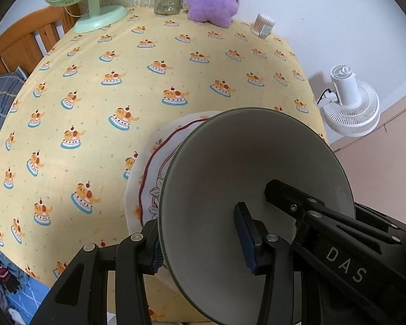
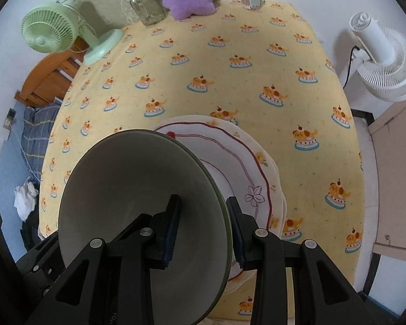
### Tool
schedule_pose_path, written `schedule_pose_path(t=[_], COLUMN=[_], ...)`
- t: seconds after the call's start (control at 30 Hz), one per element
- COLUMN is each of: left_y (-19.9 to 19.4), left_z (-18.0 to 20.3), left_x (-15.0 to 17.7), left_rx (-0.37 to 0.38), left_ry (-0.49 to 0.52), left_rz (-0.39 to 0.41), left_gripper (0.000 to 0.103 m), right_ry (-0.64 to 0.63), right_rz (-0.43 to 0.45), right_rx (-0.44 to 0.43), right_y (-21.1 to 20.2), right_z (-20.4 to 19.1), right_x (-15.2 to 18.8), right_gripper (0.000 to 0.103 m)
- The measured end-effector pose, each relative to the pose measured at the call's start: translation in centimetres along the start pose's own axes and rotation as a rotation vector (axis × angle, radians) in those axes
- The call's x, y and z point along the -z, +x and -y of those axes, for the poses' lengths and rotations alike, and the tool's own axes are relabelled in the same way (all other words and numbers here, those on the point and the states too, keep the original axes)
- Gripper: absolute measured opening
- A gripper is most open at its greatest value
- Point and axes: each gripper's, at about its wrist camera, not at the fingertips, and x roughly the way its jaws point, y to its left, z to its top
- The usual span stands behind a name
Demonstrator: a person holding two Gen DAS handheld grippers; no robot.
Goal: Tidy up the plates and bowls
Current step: 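Lower the bowl onto the plate stack and open both grippers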
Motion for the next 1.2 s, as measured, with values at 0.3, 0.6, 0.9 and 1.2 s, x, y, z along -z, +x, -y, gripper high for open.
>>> schedule_pose_path(t=[0.3,0.6,0.9,1.2], left_y=[0.5,0.2,-2.1,-6.2], left_z=[0.2,0.3,0.0,-1.3], left_x=[-1.1,-0.2,0.8,1.4], left_rx=[0.003,-0.025,-0.078,-0.032], left_ry=[0.018,-0.005,-0.078,0.029], left_rz=[0.013,0.041,0.117,0.181], left_gripper=[0.045,0.052,0.087,0.091], right_ry=[-0.001,-0.058,-0.100,-0.079], right_rz=[0.028,0.066,0.135,0.236], right_rx=[0.019,0.038,0.079,0.118], right_y=[0.2,-0.3,-2.6,-6.4], right_z=[0.1,0.1,1.2,-1.8], right_x=[-1.1,-0.5,-0.3,1.7], right_gripper=[0.039,0.039,0.072,0.080])
